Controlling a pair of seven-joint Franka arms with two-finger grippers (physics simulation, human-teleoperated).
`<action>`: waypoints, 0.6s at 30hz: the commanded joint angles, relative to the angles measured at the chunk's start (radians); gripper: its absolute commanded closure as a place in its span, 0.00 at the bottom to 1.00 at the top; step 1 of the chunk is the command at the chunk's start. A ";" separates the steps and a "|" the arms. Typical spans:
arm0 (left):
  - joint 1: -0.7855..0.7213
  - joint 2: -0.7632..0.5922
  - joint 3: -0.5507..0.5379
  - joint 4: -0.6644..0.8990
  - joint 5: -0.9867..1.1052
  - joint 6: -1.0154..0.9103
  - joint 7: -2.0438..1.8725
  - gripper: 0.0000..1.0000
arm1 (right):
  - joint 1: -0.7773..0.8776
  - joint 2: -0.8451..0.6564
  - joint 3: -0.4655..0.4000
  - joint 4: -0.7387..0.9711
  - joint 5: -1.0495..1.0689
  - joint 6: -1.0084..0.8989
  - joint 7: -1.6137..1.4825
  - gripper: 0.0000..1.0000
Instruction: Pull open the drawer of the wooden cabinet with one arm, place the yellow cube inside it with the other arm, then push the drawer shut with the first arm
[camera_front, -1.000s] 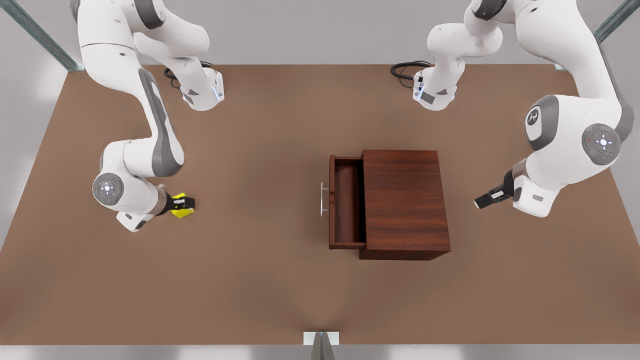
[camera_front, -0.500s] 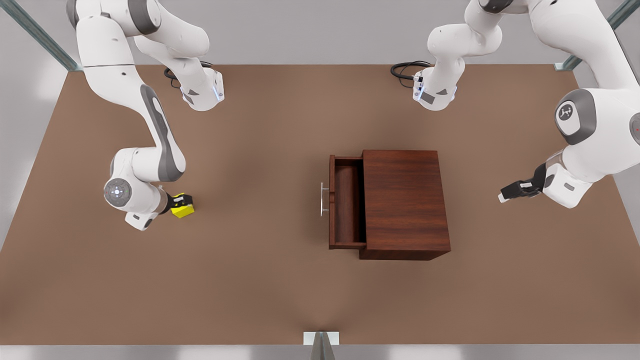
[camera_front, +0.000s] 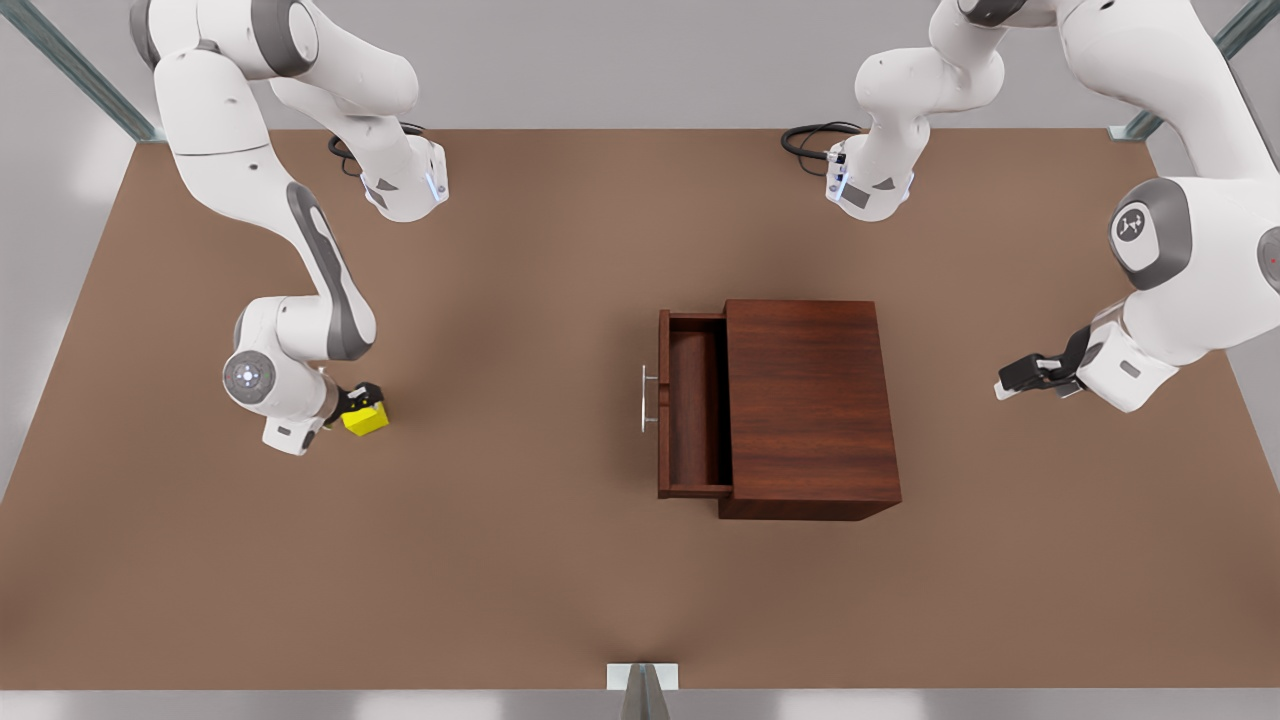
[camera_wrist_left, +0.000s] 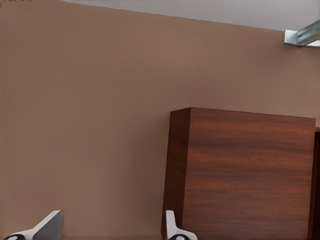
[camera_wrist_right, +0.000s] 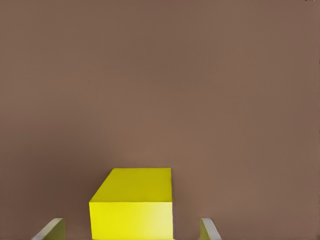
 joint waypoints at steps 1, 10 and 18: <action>0.002 -0.004 0.002 0.000 0.003 -0.026 0.098 0.00 | 0.000 0.004 -0.006 -0.006 0.005 0.047 -0.123 0.00; 0.009 -0.003 0.005 0.000 0.004 -0.025 0.106 0.00 | 0.003 0.056 -0.007 -0.039 0.014 0.090 -0.094 0.00; 0.009 -0.003 0.005 0.000 0.006 -0.026 0.106 0.00 | 0.002 0.066 -0.007 -0.068 0.014 0.127 -0.094 0.00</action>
